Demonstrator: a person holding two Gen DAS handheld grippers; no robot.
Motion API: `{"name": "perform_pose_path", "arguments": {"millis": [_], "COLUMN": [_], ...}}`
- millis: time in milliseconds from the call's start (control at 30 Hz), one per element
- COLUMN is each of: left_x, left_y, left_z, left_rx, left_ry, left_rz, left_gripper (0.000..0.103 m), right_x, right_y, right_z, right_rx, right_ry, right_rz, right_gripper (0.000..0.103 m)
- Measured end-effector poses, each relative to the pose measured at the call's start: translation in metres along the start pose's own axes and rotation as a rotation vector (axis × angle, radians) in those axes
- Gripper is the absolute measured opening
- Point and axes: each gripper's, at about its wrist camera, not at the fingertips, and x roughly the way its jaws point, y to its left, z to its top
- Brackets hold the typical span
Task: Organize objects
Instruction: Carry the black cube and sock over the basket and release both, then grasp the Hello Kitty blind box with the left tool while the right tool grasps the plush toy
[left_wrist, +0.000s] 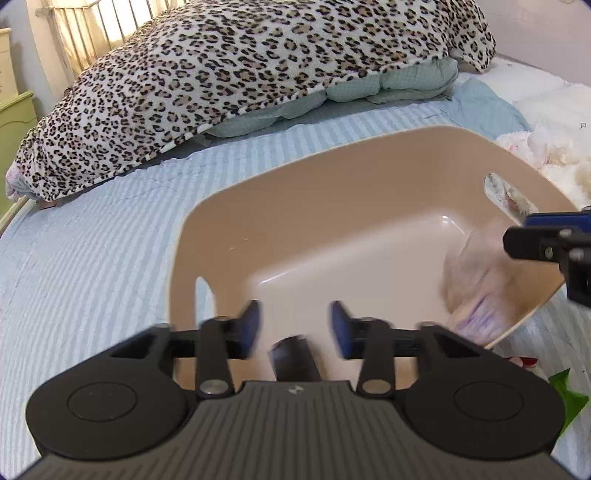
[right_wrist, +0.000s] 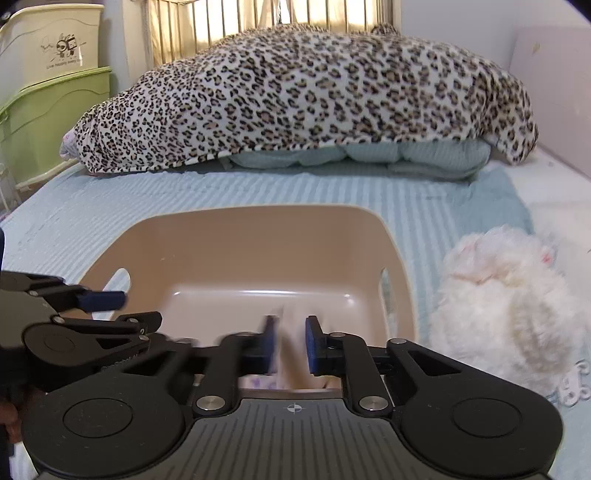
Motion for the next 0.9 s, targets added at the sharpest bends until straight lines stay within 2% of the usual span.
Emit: {"name": "perform_pose_path", "arguments": {"millis": [33, 67, 133, 200, 267, 367, 500, 667, 900], "left_x": [-0.006, -0.014, -0.030, -0.046, -0.059, -0.075, -0.080, -0.071, -0.063], "left_y": [0.004, 0.008, 0.014, 0.018, 0.019, 0.020, 0.019, 0.024, 0.030], "left_z": [0.000, -0.001, -0.002, -0.003, -0.007, -0.018, -0.035, -0.059, -0.078], "left_rx": [-0.011, -0.022, -0.033, -0.031, -0.021, 0.007, 0.043, 0.031, 0.043], "left_ry": [-0.011, -0.030, -0.056, -0.068, -0.074, -0.080, -0.044, 0.007, 0.026], "left_rz": [-0.003, -0.008, -0.029, -0.048, -0.058, -0.078, -0.116, -0.135, -0.153], "left_gripper": [0.076, 0.083, 0.088, 0.092, 0.095, 0.095, 0.095, 0.095, 0.095], "right_x": [-0.006, -0.013, -0.025, -0.036, -0.045, -0.056, -0.060, -0.051, -0.027], "right_y": [0.000, -0.001, -0.003, -0.004, -0.002, 0.000, 0.001, 0.002, 0.009], "right_z": [0.002, 0.002, 0.004, 0.004, 0.001, -0.007, -0.022, -0.047, -0.083], "right_rx": [0.005, 0.013, 0.028, 0.031, 0.022, 0.011, 0.005, -0.001, -0.055], "right_ry": [-0.010, -0.024, -0.032, -0.032, -0.035, -0.035, 0.002, 0.061, 0.122], "right_rz": [-0.007, -0.005, 0.008, 0.006, -0.001, -0.004, -0.010, -0.015, -0.032], "right_gripper": [0.067, 0.075, 0.078, 0.085, 0.103, 0.103, 0.103, 0.103, 0.103]}}
